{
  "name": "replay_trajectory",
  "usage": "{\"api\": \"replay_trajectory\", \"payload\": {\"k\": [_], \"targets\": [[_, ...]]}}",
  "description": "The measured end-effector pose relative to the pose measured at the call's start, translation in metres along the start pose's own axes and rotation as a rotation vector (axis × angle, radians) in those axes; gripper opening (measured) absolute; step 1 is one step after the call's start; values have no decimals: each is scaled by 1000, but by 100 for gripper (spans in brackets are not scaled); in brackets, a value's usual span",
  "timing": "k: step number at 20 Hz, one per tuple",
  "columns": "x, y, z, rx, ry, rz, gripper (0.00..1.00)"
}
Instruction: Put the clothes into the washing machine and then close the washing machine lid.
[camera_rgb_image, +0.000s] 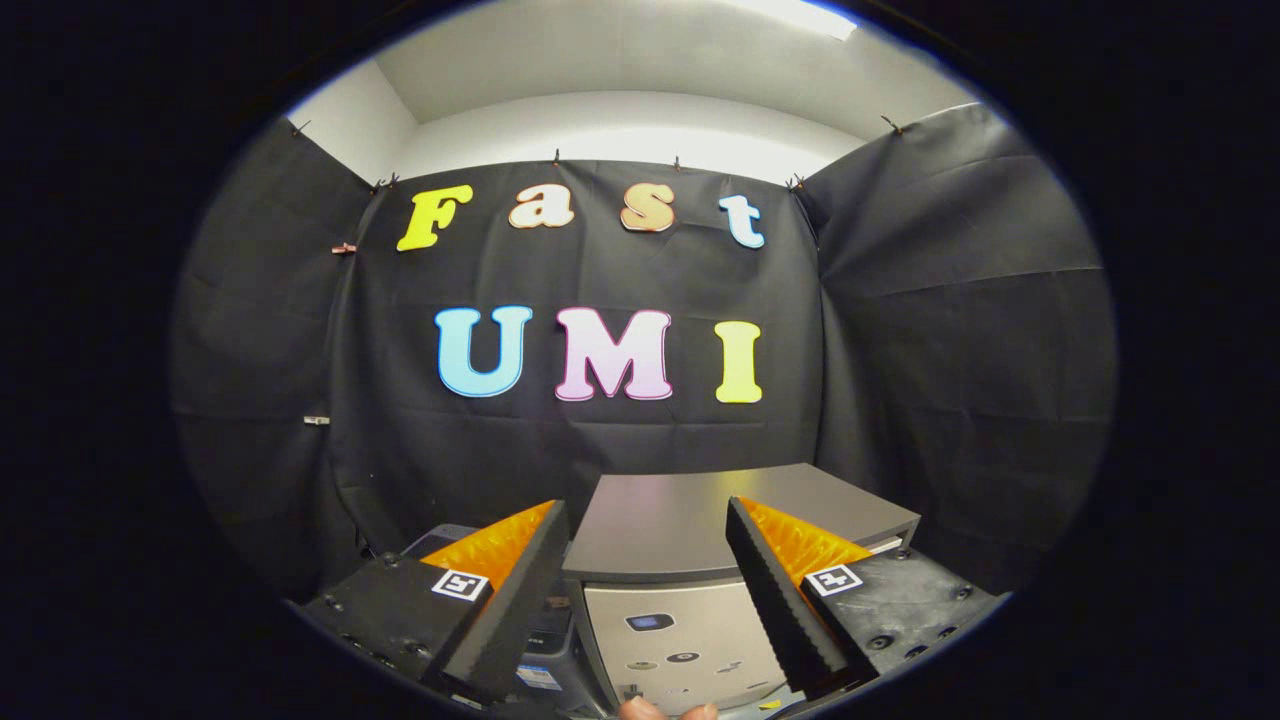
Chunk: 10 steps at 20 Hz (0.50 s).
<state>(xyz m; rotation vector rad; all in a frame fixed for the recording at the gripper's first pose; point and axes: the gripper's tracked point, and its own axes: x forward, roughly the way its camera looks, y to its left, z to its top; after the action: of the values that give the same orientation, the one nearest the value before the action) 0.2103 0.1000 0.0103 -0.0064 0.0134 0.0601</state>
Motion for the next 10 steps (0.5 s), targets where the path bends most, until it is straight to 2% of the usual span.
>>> {"api": "replay_trajectory", "payload": {"k": [10], "targets": [[-5,-11,5,10,-15,-30,99]]}}
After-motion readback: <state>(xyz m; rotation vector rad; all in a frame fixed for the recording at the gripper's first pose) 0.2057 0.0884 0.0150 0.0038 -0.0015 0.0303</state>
